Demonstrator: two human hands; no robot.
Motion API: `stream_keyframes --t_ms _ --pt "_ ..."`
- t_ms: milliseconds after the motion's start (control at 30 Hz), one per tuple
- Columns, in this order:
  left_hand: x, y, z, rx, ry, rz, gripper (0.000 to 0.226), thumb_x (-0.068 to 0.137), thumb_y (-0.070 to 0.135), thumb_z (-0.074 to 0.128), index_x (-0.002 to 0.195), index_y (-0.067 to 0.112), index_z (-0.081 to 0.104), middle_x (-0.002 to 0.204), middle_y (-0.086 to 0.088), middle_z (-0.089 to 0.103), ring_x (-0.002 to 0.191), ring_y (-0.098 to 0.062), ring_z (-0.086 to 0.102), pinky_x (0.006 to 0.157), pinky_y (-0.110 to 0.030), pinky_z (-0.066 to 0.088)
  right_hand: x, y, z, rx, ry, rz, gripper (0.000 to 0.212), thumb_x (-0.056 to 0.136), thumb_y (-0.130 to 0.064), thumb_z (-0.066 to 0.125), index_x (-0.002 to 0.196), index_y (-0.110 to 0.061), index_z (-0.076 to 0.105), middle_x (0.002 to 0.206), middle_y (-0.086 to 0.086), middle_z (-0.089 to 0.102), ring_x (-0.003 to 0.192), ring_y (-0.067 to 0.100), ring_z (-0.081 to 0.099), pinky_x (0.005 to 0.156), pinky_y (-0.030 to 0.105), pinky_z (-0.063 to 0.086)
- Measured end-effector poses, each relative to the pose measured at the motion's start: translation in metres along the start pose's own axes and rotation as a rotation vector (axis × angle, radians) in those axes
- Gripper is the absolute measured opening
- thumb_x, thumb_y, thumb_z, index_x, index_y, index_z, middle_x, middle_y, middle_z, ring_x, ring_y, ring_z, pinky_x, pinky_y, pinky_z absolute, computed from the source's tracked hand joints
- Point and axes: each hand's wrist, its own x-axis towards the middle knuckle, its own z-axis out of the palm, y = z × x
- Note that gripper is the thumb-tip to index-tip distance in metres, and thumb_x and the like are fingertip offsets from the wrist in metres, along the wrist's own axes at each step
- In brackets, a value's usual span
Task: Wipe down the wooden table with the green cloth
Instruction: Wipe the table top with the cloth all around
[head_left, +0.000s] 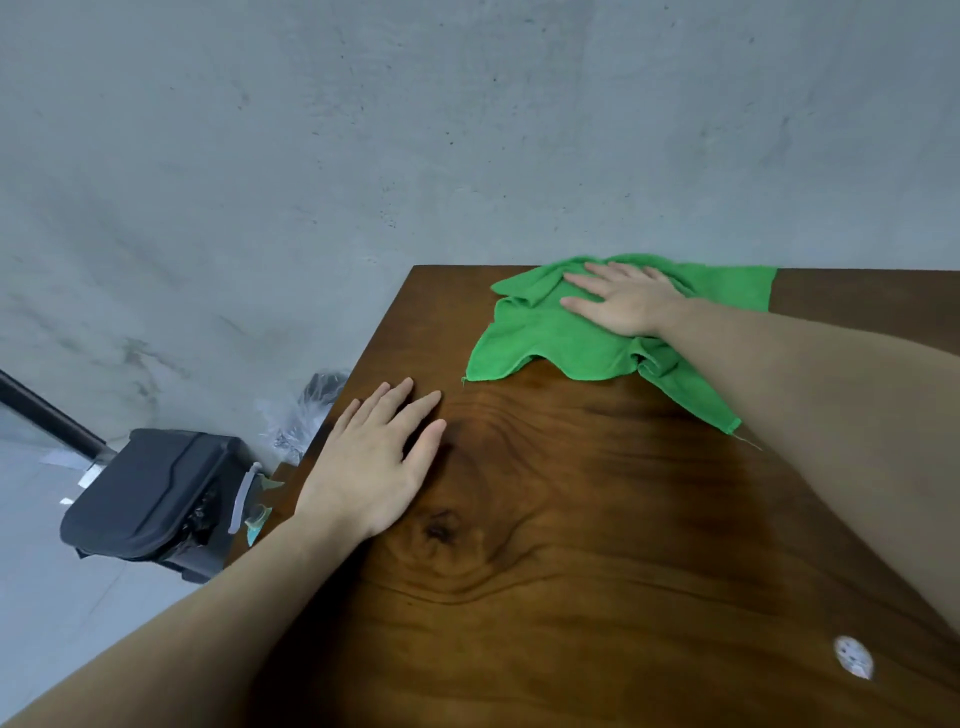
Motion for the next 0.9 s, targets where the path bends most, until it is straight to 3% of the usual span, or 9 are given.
stream_keyframes --t_ms 100,267,433,567,700,900 --pt "-0.005 0.003 -0.002 -0.056 0.063 0.007 0.048 0.101 0.055 0.026 0.140 0.042 0.049 0.155 0.014 0.038 0.147 -0.009 0.024 0.122 -0.035 0.013 -0.030 0.003 0.006 0.011 0.001 0.099 0.075 0.089 -0.081 0.005 0.156 -0.048 0.003 0.167 -0.009 -0.004 0.154 0.020 -0.001 0.122 0.055 -0.001" --pt "-0.012 0.006 -0.005 0.026 0.070 0.027 0.048 0.102 0.050 0.026 0.139 0.035 0.053 0.151 0.008 0.045 0.144 -0.014 0.033 0.119 -0.037 0.024 -0.109 -0.032 0.019 -0.019 -0.005 0.017 0.072 0.092 -0.076 0.005 0.157 -0.044 -0.001 0.168 -0.005 -0.007 0.154 0.021 -0.004 0.121 0.057 -0.002" --pt "-0.062 0.020 -0.008 -0.154 -0.018 0.011 0.053 0.104 0.048 0.021 0.144 0.029 0.049 0.156 0.004 0.039 0.147 -0.015 0.026 0.122 -0.038 0.015 -0.209 -0.084 0.037 -0.015 0.014 -0.047 0.072 0.098 -0.066 0.008 0.160 -0.030 0.001 0.168 -0.001 -0.005 0.154 0.018 -0.005 0.123 0.051 -0.002" --pt "-0.125 0.026 -0.010 -0.257 0.003 0.079 0.052 0.103 0.048 0.022 0.147 0.028 0.043 0.153 0.002 0.044 0.144 -0.017 0.032 0.122 -0.039 0.016 -0.284 -0.128 0.050 -0.025 0.022 -0.092 0.072 0.100 -0.061 0.008 0.160 -0.023 0.000 0.168 0.002 -0.006 0.154 0.017 -0.006 0.124 0.048 -0.002" --pt "-0.170 0.032 -0.015 -0.410 -0.009 0.134 0.049 0.103 0.048 0.024 0.142 0.029 0.046 0.144 0.006 0.052 0.136 -0.016 0.043 0.119 -0.039 0.020 -0.352 -0.169 0.061 0.008 0.027 -0.141 0.070 0.100 -0.062 0.011 0.160 -0.027 0.003 0.168 0.000 -0.005 0.154 0.016 -0.008 0.124 0.047 -0.003" --pt "-0.213 0.038 -0.014 -0.328 -0.092 0.256 0.046 0.104 0.046 0.027 0.135 0.029 0.056 0.156 0.006 0.036 0.146 -0.009 0.022 0.121 -0.040 0.006 -0.425 -0.186 0.070 -0.007 0.023 -0.308 0.065 0.098 -0.065 0.015 0.158 -0.039 0.012 0.168 -0.008 0.002 0.153 0.013 -0.005 0.123 0.045 -0.006"
